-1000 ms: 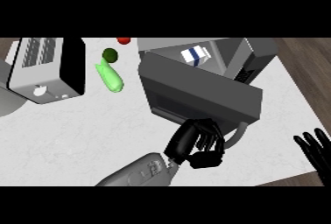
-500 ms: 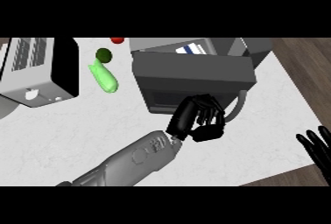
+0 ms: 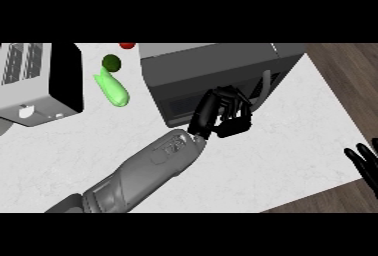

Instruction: Pick up the milk, place it into the microwave and close the microwave

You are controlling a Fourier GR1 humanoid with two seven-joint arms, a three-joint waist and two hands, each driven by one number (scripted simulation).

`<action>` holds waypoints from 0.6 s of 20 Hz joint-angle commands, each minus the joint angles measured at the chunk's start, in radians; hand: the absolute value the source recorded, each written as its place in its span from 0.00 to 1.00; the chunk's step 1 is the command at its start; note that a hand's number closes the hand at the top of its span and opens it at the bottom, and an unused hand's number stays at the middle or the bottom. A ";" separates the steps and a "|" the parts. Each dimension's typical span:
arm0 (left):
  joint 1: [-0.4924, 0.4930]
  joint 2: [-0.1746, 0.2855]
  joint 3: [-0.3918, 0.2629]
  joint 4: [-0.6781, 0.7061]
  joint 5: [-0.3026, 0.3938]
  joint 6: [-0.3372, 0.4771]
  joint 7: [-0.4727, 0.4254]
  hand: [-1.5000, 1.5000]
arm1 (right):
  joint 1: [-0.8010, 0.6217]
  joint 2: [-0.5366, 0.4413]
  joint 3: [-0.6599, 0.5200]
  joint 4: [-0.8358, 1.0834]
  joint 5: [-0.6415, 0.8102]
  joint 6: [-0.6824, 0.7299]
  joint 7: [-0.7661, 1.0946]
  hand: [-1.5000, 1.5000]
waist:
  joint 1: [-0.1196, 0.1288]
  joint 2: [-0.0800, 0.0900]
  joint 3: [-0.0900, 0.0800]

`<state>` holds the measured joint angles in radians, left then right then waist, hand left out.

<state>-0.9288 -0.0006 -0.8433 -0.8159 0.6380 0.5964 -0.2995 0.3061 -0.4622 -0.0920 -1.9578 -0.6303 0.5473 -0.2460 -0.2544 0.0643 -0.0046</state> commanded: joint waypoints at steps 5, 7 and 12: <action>-0.050 0.001 0.061 0.065 0.111 -0.037 -0.071 1.00 | -0.017 -0.020 -0.017 -0.020 -0.042 -0.009 0.026 0.00 | -0.013 0.008 0.001; -0.057 0.001 0.069 0.079 0.131 -0.039 -0.067 1.00 | -0.021 -0.033 -0.026 -0.033 -0.057 -0.009 0.035 0.00 | -0.025 0.012 0.000; -0.048 0.001 0.090 0.104 0.181 -0.012 -0.083 1.00 | -0.023 -0.040 -0.032 -0.049 -0.089 -0.002 0.040 0.00 | -0.032 0.015 0.001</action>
<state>-0.9193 -0.0006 -0.8201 -0.8107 0.7777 0.5763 -0.3894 0.2893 -0.4895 -0.1173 -1.9901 -0.6990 0.5405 -0.2142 -0.2729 0.0634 -0.0023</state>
